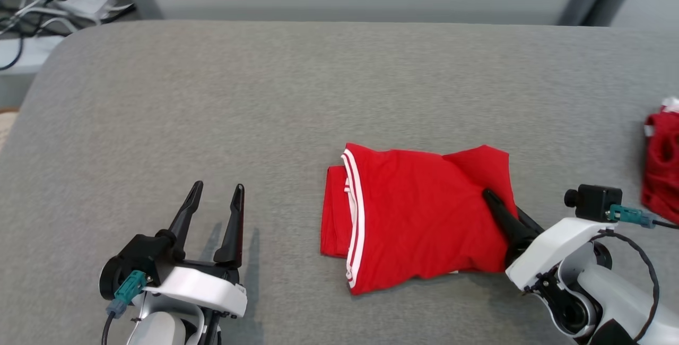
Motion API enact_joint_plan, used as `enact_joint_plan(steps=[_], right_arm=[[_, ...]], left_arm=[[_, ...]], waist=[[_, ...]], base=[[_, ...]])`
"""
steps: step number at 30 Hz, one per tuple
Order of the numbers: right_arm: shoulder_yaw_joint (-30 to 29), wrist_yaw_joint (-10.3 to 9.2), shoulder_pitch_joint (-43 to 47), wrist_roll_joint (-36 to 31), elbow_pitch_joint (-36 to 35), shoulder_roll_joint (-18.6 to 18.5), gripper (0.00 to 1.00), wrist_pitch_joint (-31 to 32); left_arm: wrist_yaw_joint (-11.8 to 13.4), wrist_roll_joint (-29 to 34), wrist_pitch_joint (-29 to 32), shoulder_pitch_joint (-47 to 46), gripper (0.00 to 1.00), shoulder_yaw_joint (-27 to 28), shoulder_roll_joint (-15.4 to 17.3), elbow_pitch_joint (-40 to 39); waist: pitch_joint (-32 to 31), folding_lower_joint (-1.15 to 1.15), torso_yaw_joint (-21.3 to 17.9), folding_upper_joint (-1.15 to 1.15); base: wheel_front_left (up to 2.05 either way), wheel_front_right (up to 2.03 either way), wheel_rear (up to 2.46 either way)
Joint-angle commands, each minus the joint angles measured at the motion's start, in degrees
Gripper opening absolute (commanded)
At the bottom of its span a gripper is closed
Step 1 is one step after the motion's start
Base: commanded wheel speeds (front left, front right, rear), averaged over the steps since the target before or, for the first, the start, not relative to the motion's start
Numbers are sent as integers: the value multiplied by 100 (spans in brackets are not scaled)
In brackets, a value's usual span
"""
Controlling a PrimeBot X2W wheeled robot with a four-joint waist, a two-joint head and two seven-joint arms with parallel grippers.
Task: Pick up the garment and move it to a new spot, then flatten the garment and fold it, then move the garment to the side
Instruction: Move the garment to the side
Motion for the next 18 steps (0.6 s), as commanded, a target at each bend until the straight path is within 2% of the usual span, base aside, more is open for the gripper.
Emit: enact_joint_plan(steps=[1,12,18], right_arm=[[-41,25,148,-36,-117,-74,0,-110],[-245,25,484,-180,-163,9,0,-133],[-262,25,600,-235,-161,22,0,-134]], left_arm=[[-52,69,-34,-105,100,212,47,-128],[-162,272,-34,13,100,452,47,-27],[-190,325,-34,101,100,520,47,-28]], waist=[[-158,0,-390,0],[-409,0,-1940,0],[-392,0,-2551,0]], base=[[0,0,0],[0,0,0],[0,0,0]])
